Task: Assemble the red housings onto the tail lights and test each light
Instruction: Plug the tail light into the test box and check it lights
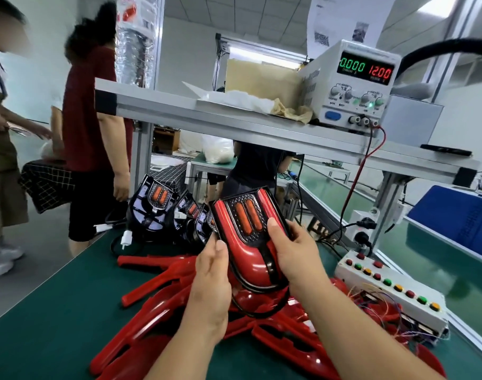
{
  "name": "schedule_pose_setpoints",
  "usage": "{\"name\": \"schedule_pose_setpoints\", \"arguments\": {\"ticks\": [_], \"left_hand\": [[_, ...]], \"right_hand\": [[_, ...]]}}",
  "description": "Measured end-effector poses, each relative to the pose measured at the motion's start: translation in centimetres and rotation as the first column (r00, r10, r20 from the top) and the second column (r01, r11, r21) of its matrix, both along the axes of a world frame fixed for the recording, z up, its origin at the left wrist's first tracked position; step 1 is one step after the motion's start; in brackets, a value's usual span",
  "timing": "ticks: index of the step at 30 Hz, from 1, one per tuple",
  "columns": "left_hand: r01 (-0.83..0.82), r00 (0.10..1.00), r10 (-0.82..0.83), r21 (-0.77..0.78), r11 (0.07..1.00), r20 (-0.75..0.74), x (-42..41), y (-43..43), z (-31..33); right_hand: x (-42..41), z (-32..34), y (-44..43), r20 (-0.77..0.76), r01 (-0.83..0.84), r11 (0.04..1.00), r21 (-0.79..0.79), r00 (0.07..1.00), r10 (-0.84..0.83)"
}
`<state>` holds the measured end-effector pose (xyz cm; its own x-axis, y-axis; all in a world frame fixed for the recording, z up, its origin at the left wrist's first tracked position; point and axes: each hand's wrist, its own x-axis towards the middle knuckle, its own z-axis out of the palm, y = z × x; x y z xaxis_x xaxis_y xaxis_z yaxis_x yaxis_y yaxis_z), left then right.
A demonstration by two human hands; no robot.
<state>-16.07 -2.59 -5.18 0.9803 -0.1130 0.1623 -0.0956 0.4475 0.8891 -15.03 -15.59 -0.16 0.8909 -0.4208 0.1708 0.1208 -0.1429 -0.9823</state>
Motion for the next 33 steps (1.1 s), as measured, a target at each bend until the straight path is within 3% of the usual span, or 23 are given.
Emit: {"name": "schedule_pose_setpoints", "arguments": {"ticks": [3,6,9,13,20,24,28,33], "left_hand": [[-0.052,0.997,0.045,0.100,0.994,0.065,-0.3,-0.3,0.6],[-0.025,0.995,0.011,0.133,0.991,0.101,-1.0,-0.9,1.5],[0.074,0.995,-0.077,0.044,0.996,0.064,-2.2,-2.5,4.0],[0.233,0.967,-0.238,0.061,0.970,0.092,-3.7,-8.0,7.5],[0.355,0.896,-0.420,0.337,0.872,0.145,-7.8,-22.2,10.9],[0.389,0.880,-0.467,0.427,0.816,0.090,-10.1,-29.7,11.3],[0.458,0.868,-0.496,0.414,0.787,-0.016,-11.0,-35.6,10.6],[0.547,0.836,-0.526,0.296,0.783,-0.155,-10.3,-39.8,9.7]], "right_hand": [[-1.8,0.4,0.0,-0.035,0.073,0.996,-0.042,0.997,-0.075],[-4.1,1.3,-1.7,-0.093,0.055,0.996,0.076,0.995,-0.048],[-7.7,2.6,-4.8,0.046,0.026,0.966,0.257,0.998,-0.039],[-13.9,4.4,-9.6,0.163,0.054,0.955,0.291,0.981,-0.105],[-22.3,5.7,-19.6,0.158,0.294,0.888,0.354,0.917,-0.366],[-24.6,5.4,-25.6,0.129,0.371,0.817,0.441,0.875,-0.467],[-25.1,4.8,-30.6,0.061,0.476,0.707,0.522,0.807,-0.588],[-24.0,4.6,-34.8,0.031,0.573,0.706,0.416,0.767,-0.641]]}}
